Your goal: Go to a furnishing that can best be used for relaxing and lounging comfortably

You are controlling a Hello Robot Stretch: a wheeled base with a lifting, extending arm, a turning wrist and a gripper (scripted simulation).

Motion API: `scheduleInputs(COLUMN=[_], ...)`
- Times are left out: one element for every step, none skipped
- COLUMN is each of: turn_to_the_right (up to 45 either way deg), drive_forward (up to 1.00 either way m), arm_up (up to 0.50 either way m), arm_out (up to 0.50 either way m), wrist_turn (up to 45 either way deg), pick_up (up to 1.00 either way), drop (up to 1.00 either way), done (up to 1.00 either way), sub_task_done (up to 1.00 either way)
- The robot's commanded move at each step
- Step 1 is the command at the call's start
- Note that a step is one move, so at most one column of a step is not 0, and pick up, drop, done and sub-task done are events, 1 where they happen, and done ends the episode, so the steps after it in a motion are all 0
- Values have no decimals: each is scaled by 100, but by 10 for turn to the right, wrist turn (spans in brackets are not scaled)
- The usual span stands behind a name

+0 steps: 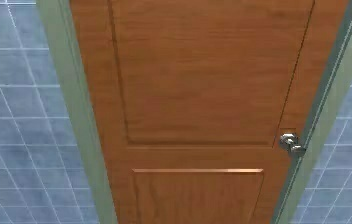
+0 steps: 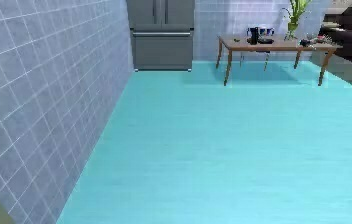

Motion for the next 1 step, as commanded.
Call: scheduleInputs(turn_to_the_right=[450], drive_forward=[0], arm_up=[0], arm_out=[0], wrist_turn=[0], pick_up=[0], drop=[0], done=[0], sub_task_done=[0])
